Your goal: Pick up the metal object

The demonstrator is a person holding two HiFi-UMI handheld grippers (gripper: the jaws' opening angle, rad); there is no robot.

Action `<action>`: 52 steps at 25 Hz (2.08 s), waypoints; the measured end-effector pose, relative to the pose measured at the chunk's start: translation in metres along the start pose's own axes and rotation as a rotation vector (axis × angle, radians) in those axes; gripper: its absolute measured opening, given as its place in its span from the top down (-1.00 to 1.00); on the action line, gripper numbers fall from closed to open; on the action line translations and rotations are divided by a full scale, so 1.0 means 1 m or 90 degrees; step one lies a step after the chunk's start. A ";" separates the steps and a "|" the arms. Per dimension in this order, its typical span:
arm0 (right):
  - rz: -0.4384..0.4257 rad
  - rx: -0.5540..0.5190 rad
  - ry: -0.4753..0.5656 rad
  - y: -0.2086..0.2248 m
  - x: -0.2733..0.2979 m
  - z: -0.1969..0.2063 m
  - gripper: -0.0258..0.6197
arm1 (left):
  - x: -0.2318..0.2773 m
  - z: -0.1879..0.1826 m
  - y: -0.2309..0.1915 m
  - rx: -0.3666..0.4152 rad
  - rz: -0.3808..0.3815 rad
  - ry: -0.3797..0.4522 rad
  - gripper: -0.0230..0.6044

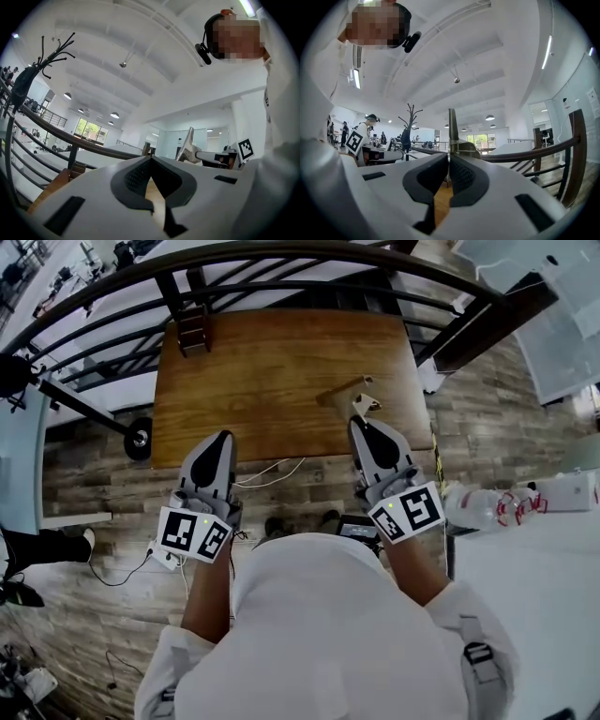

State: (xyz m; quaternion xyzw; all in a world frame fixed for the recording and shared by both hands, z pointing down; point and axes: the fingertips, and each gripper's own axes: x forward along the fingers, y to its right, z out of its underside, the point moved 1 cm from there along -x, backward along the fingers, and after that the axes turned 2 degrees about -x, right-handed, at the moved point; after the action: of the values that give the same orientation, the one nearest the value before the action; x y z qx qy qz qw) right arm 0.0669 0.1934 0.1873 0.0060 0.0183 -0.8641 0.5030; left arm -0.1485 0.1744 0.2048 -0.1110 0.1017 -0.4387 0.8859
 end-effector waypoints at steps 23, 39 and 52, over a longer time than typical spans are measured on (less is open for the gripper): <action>0.023 0.061 0.035 0.121 -0.081 -0.001 0.84 | 0.083 0.035 0.133 0.022 0.085 -0.069 0.89; 0.005 0.099 0.047 0.138 -0.089 0.006 0.84 | 0.084 0.036 0.147 0.026 0.058 -0.069 0.89; -0.010 0.115 0.052 0.186 -0.110 0.014 0.84 | 0.118 0.059 0.187 0.019 0.052 -0.078 0.89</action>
State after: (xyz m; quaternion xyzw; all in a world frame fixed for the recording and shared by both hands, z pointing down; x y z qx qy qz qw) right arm 0.2833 0.1971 0.1997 0.0863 -0.0394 -0.8650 0.4927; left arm 0.0790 0.1967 0.1984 -0.1201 0.0449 -0.3959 0.9093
